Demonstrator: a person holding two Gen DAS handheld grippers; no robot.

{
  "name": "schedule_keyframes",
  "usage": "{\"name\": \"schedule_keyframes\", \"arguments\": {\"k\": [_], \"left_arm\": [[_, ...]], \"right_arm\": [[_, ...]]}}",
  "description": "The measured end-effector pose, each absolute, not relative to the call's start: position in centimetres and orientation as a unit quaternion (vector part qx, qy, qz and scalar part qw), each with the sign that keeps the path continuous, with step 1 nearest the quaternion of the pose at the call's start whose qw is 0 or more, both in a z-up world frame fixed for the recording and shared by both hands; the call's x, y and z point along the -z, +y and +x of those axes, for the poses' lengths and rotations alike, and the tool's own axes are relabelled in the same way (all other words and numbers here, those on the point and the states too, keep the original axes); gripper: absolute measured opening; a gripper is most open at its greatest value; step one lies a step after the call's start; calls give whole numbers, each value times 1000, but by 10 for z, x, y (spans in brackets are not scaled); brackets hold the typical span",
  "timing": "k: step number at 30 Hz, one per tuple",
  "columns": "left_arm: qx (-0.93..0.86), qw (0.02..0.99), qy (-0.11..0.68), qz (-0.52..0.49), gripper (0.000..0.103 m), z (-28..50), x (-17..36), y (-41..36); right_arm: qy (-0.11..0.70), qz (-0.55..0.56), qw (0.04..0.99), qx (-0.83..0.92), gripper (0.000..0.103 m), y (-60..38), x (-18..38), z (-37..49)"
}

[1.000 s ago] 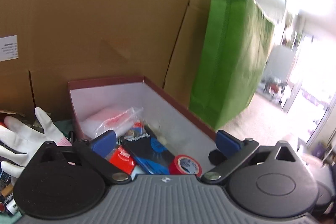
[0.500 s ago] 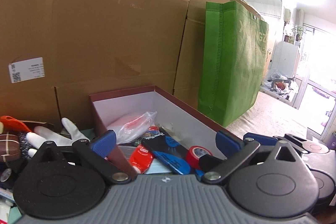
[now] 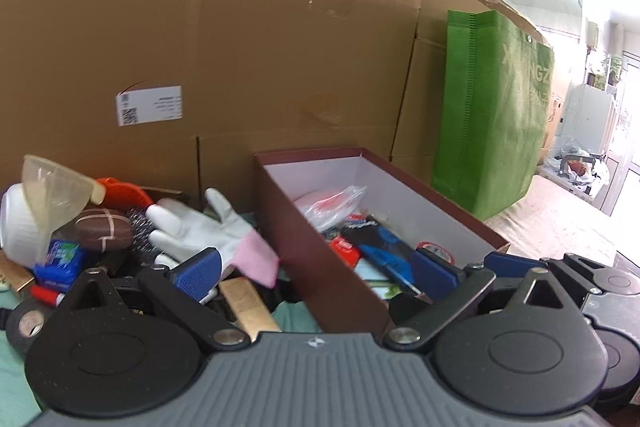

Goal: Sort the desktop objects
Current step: 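Move the left tool back over the black tape roll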

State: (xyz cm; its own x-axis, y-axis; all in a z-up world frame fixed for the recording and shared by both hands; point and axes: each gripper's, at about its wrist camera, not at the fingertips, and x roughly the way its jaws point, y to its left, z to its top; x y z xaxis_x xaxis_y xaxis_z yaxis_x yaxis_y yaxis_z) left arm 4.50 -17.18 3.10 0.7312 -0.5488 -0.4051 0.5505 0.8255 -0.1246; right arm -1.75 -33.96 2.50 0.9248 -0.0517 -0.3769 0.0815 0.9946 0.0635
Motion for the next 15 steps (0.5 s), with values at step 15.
{"name": "schedule_keyframes", "arguments": {"k": [15], "left_arm": [[246, 928, 269, -71, 103, 42, 11, -73]], "right_arm": [[231, 7, 972, -40, 95, -264, -7, -11]]}}
